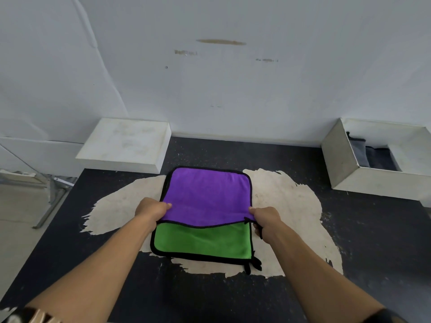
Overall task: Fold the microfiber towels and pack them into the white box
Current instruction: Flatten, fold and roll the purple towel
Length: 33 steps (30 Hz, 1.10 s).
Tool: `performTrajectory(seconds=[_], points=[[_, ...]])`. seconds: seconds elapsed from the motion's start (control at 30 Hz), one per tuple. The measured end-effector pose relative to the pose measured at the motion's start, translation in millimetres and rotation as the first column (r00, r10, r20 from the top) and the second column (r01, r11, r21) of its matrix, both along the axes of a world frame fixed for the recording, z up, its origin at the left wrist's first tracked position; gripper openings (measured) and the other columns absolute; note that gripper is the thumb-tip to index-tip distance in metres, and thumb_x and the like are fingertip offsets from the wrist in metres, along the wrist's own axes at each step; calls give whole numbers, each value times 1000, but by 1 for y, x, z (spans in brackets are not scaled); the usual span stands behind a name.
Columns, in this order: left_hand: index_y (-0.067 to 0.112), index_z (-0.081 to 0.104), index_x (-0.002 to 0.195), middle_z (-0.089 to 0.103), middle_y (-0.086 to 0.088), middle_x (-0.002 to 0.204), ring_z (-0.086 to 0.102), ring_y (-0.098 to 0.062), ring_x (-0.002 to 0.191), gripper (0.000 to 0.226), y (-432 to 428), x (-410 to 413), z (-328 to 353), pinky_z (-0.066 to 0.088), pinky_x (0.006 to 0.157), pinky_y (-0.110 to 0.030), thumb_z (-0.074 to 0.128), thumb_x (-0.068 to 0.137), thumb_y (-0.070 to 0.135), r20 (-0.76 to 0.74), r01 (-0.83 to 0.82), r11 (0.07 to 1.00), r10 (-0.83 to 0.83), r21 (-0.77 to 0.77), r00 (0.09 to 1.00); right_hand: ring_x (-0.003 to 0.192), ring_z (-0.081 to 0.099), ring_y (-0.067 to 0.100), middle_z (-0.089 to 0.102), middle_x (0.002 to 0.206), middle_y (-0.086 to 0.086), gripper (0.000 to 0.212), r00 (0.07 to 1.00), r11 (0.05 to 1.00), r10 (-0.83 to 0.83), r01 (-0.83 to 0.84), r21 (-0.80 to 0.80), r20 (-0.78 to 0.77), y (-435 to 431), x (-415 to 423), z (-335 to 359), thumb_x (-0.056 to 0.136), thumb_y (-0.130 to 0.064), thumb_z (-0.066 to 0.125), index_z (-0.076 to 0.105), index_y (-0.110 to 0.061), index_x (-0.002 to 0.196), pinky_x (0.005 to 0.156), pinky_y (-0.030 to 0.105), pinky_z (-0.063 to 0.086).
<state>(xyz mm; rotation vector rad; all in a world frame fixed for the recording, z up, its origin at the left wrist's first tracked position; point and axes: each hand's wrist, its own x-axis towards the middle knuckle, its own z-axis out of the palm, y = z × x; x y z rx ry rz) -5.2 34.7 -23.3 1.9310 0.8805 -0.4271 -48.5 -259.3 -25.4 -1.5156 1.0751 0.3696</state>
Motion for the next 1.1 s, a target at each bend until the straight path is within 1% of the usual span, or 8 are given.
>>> performTrajectory(seconds=[0.07, 0.13, 0.37, 0.47, 0.6, 0.8, 0.97, 1.1], points=[[-2, 65, 99, 68, -20, 97, 66, -36, 89, 20, 4, 2, -6, 59, 83, -47, 70, 81, 8, -34, 19, 1000, -19, 5, 999, 49, 52, 21, 56, 74, 15, 15, 1000, 1000, 7, -7, 10, -4, 0, 1, 1, 92, -8, 65, 59, 3, 84, 33, 24, 43], [-6, 61, 113, 68, -21, 98, 65, -36, 89, 42, 9, 6, -17, 57, 74, -39, 55, 74, 7, 0, 48, 998, -48, 36, 999, 52, 59, 23, 58, 79, 17, 12, 1000, 999, -18, 18, 32, 7, 3, 2, 0, 92, -2, 64, 58, 3, 82, 38, 29, 53], [4, 68, 84, 67, -15, 87, 64, -32, 80, 20, -5, 4, 17, 61, 71, -46, 48, 83, 7, 83, 117, 989, -125, 89, 989, 75, 68, 31, 66, 78, 14, 43, 995, 995, -94, 93, 29, 32, 8, 6, 3, 70, -37, 88, 65, -1, 74, 74, 48, 61], [5, 65, 75, 68, -12, 75, 65, -30, 73, 22, -9, 3, 25, 57, 68, -39, 56, 74, 24, 51, 153, 973, -164, 173, 985, 82, 69, 37, 69, 90, 18, 51, 991, 987, -135, 132, 90, 24, 10, 9, 7, 67, -33, 91, 65, 4, 90, 64, 48, 61], [12, 57, 63, 67, -7, 72, 62, -27, 70, 35, -15, 6, 21, 42, 60, -32, 70, 83, 38, 81, 179, 953, -204, 243, 976, 62, 62, 25, 65, 87, 14, 32, 995, 988, -99, 103, 113, -33, 8, 13, 7, 81, -25, 81, 60, -2, 91, 38, 24, 47], [16, 61, 91, 65, -5, 100, 60, -28, 98, 2, -13, 13, 18, 48, 82, -37, 61, 92, 16, 157, 173, 957, -213, 233, 964, 57, 59, 21, 63, 88, 16, 17, 997, 995, -41, 47, 84, -70, 0, 18, 9, 90, -14, 70, 59, -1, 91, 35, 22, 44], [24, 71, 80, 66, -8, 121, 58, -27, 113, 41, -8, 16, 14, 51, 97, -39, 44, 85, -6, 158, 246, 958, -268, 146, 951, 52, 50, 19, 55, 71, 14, 12, 995, 999, -5, 8, 33, -100, -3, 17, 11, 94, 3, 51, 60, 4, 86, 40, 26, 37], [13, 75, 100, 68, -7, 120, 59, -24, 113, 22, -10, 16, 14, 47, 98, -34, 58, 91, 3, 179, 234, 964, -255, 126, 950, 49, 49, 20, 56, 70, 13, 17, 998, 993, -30, 36, 110, -56, -2, 11, 16, 92, 8, 48, 65, 6, 92, 33, 19, 36]])
